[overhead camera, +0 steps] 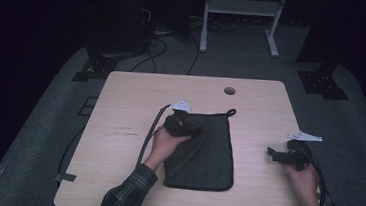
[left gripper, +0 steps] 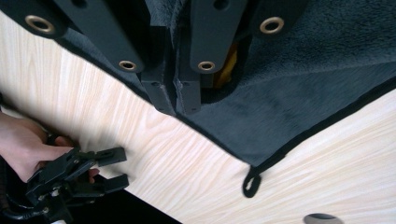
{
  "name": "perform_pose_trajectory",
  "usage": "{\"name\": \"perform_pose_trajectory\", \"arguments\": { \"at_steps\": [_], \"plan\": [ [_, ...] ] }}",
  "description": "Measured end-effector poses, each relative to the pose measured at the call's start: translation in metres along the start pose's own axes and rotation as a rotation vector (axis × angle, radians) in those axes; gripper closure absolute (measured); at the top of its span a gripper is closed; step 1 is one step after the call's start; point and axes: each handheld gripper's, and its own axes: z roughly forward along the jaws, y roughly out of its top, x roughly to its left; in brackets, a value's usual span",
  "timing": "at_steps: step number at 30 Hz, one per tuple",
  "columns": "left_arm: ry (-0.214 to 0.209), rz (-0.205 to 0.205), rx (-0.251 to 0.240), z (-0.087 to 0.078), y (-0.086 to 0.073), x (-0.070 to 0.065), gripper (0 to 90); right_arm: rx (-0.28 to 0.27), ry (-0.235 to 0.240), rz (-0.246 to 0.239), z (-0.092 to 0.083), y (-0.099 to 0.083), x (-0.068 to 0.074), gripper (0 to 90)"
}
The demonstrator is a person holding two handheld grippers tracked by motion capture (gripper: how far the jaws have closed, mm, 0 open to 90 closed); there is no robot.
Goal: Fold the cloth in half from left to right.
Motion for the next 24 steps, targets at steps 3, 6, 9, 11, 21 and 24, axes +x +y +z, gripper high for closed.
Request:
{"name": "perform_pose_trajectory", "arguments": {
  "at_steps": [3,6,9,11,21,24],
  "plan": [
    [-0.011,-0.001,0.011,0.009,0.004,-0.003,86.8,0.0,0.0,0.0,0.0,0.0,0.0,13.9],
    [-0.022,0.0,0.029,0.021,0.006,-0.005,86.8,0.0,0.0,0.0,0.0,0.0,0.0,13.9],
    [-0.035,0.002,0.051,0.033,0.007,-0.006,86.8,0.0,0.0,0.0,0.0,0.0,0.0,13.9],
    [-0.041,0.001,0.064,0.041,0.007,-0.007,86.8,0.0,0.0,0.0,0.0,0.0,0.0,14.0],
    [-0.058,-0.002,0.097,0.07,0.012,-0.011,86.7,0.0,0.001,-0.001,0.0,0.0,0.0,13.9],
    [-0.063,0.005,0.112,0.08,0.014,-0.012,86.7,0.0,0.001,-0.002,0.0,0.0,0.0,13.9]
  ]
}}
